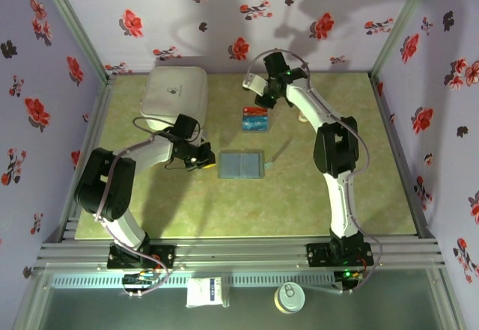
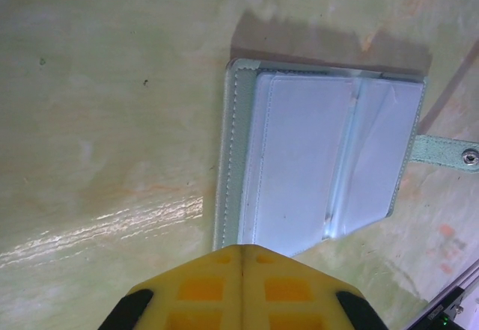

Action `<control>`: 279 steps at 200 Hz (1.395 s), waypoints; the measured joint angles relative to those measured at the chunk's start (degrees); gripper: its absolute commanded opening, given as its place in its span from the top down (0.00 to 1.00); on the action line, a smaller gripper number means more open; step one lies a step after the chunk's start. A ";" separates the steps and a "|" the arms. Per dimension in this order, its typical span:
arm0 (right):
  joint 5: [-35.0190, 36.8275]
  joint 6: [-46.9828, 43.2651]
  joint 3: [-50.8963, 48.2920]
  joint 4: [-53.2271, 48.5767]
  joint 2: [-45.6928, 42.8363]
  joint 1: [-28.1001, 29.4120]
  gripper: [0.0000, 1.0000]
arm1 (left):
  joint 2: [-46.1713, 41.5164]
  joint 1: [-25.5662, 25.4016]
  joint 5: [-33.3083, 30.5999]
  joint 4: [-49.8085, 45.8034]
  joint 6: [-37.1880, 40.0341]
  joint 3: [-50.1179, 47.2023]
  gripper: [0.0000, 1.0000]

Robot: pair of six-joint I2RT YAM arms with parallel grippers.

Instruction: Take the credit cards out of the card holder

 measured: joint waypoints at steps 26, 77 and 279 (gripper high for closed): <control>0.22 15.23 -9.94 6.75 -6.58 0.76 0.74 | 0.72 0.00 0.61 1.62 -0.04 0.09 1.00; -1.70 46.23 -28.22 16.26 -16.22 3.30 0.79 | 3.74 -0.22 2.12 3.98 -0.24 0.22 1.00; -16.44 84.21 -44.22 27.15 -12.87 17.22 0.76 | 8.15 -0.55 3.15 6.21 -0.42 0.42 1.00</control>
